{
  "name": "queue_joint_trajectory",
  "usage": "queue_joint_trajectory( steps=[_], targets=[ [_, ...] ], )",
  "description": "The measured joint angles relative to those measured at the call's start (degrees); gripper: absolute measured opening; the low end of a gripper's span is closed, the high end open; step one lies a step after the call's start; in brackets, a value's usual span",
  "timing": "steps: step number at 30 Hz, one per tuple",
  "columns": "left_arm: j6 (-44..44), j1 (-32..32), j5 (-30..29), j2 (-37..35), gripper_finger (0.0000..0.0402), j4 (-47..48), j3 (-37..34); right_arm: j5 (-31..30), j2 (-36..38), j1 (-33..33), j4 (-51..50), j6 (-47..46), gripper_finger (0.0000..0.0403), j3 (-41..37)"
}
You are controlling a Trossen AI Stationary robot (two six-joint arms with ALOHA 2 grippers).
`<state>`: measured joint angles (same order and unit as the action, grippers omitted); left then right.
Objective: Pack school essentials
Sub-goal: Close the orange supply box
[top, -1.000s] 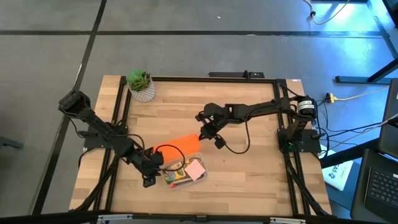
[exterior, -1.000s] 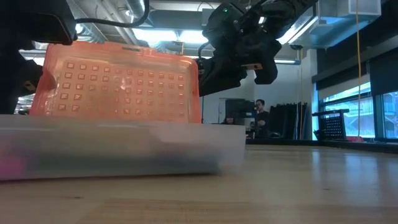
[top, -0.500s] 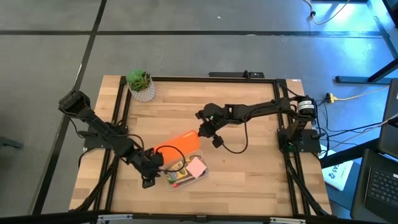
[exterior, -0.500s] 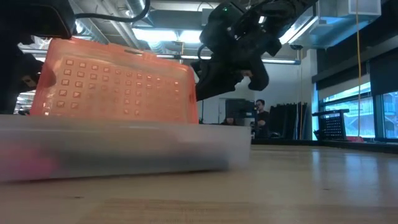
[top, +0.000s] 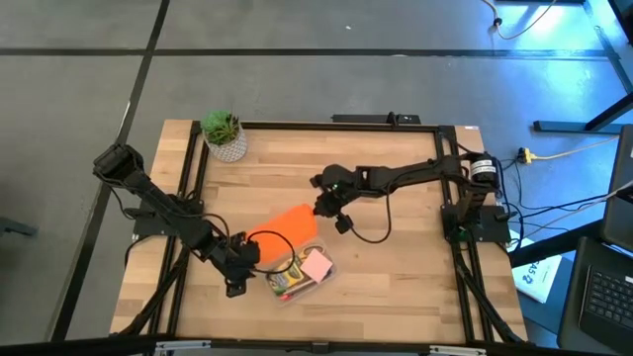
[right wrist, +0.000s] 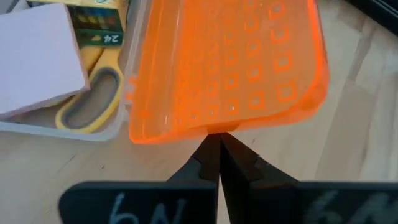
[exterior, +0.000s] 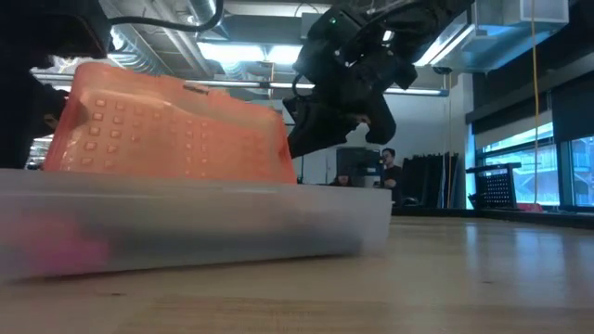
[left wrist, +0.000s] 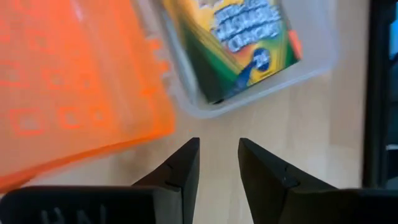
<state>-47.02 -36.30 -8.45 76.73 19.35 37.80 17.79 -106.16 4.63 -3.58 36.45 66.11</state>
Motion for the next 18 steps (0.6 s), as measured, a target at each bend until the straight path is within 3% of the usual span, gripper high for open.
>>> queue_joint_trajectory(
  steps=[18],
  targets=[
    [0.9, -0.1, -5.5, 0.1, 0.0104, 10.1, -0.1, 8.3, -0.3, -0.3, 0.0, 0.0, 0.0007, 0.3]
  ],
)
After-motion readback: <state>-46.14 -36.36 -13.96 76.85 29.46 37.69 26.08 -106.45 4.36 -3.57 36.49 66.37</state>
